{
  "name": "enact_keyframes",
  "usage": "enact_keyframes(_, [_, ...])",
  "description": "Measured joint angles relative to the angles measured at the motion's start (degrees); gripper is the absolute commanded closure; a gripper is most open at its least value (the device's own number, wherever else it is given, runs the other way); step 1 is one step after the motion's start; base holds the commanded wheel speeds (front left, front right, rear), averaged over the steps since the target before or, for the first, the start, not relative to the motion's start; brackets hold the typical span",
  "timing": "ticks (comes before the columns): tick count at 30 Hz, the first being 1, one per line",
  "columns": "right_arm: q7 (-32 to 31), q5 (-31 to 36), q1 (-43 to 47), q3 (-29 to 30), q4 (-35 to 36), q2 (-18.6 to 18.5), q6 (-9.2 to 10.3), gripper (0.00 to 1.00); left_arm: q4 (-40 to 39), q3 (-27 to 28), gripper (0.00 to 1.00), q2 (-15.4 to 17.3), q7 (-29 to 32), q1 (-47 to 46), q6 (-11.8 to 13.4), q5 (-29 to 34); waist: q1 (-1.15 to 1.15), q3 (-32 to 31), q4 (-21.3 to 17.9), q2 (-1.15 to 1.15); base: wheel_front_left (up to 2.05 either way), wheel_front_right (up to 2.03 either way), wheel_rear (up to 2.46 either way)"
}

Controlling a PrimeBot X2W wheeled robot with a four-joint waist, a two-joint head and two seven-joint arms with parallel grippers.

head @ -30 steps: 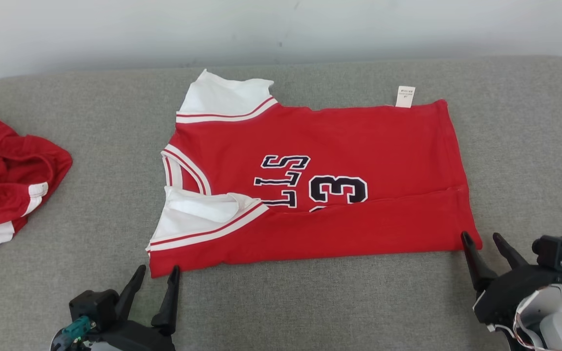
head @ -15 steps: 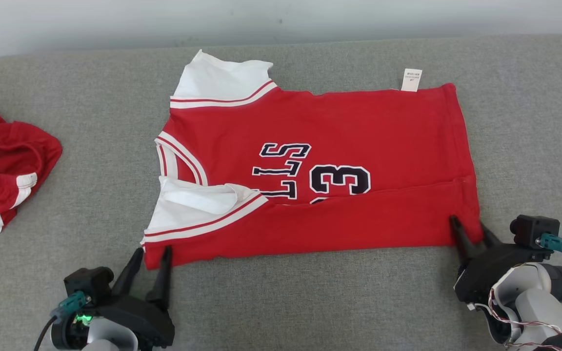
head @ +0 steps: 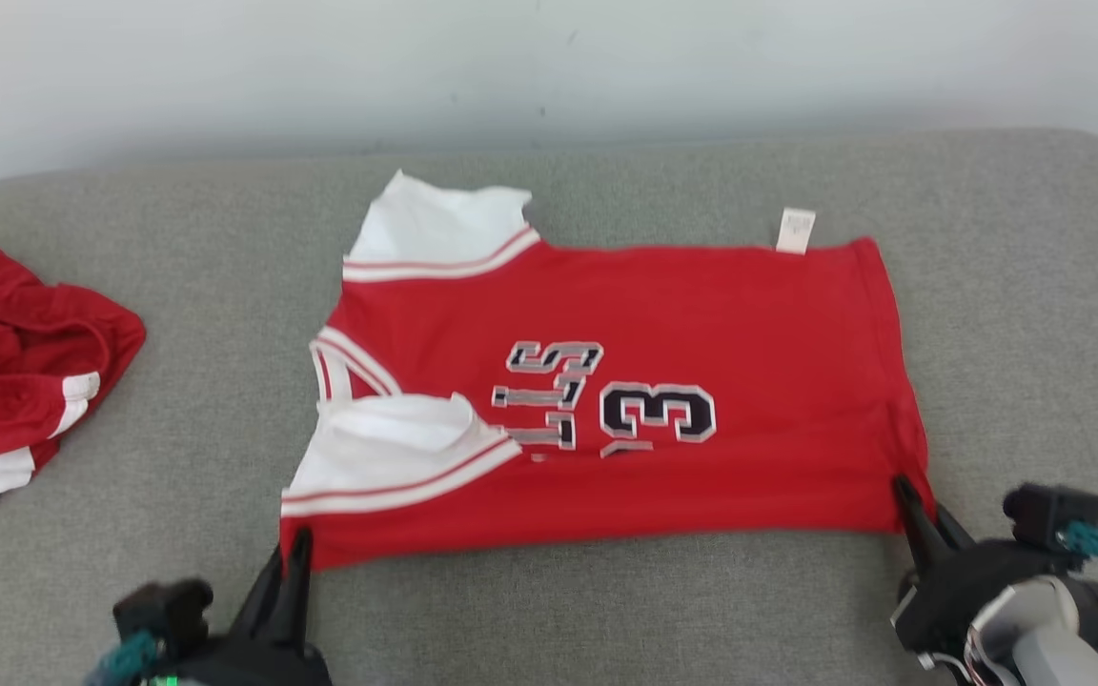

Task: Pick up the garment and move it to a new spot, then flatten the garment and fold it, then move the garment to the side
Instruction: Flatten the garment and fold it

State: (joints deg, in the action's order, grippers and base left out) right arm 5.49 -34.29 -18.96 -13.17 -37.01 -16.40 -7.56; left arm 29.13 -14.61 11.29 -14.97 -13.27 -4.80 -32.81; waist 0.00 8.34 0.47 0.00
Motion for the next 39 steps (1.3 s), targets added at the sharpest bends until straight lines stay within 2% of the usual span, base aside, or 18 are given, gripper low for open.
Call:
enact_keyframes(6, [-1.5,-0.9,6.8,2.4,4.2,-1.6,-0.01,1.00,-6.2,0.7,1.00,-0.2,0.0,7.8,1.7,0.4,0.00,-1.8,0.0,0.00,0.00,0.00,0.00])
enact_keyframes(11, [-3.0,-0.7,11.2,5.3,7.4,-1.3,-0.01,1.00,-9.7,0.0,1.00,-1.5,0.0,12.4,3.0,0.5,-0.01,-2.6,0.2,0.00,0.00,0.00,0.00])
enact_keyframes(12, [-3.0,-0.4,11.7,5.9,7.8,-0.9,-0.01,0.96,-10.0,-0.1,1.00,-1.6,0.0,12.9,3.4,0.5,-0.01,-2.8,0.2,0.00,0.00,0.00,0.00])
enact_keyframes(13, [-3.3,0.1,12.2,6.4,8.2,-0.6,-0.01,0.65,-10.3,-0.2,1.00,-1.7,0.0,13.2,3.8,0.5,-0.01,-2.9,0.3,0.00,0.00,0.00,0.00])
enact_keyframes(14, [-3.5,0.6,12.5,7.0,8.5,-0.1,0.00,0.07,-10.6,-0.2,0.80,-1.8,0.0,13.5,4.2,0.5,0.00,-3.0,0.3,0.00,0.00,0.00,0.00])
enact_keyframes(15, [-3.5,0.6,12.5,7.0,8.5,-0.1,0.00,0.00,-10.6,-0.2,0.22,-1.8,0.0,13.5,4.2,0.5,0.00,-3.0,0.3,0.00,0.00,0.00,0.00])
enact_keyframes(16, [-3.4,0.8,12.7,7.6,8.9,0.5,0.00,0.00,-10.8,0.0,0.00,-2.1,0.0,13.7,4.4,0.5,0.00,-3.1,0.3,0.00,0.00,0.00,0.00])
enact_keyframes(23, [-1.2,5.7,12.9,10.8,14.2,2.8,0.00,0.00,-15.8,4.6,0.00,-2.7,-0.1,13.2,5.3,2.9,0.00,-4.2,0.5,0.00,0.00,0.00,0.00])
enact_keyframes(33, [5.9,14.0,13.1,9.4,24.4,6.5,0.00,0.00,-21.7,12.9,0.00,-3.2,-0.1,10.9,4.8,12.5,0.00,-5.8,0.4,0.00,0.00,0.00,0.00])
enact_keyframes(39, [8.3,18.5,15.5,8.8,27.9,7.7,0.00,0.00,-23.0,13.7,0.00,-3.5,-0.1,11.3,4.8,16.4,0.00,-7.1,0.3,0.00,0.00,0.00,0.00])
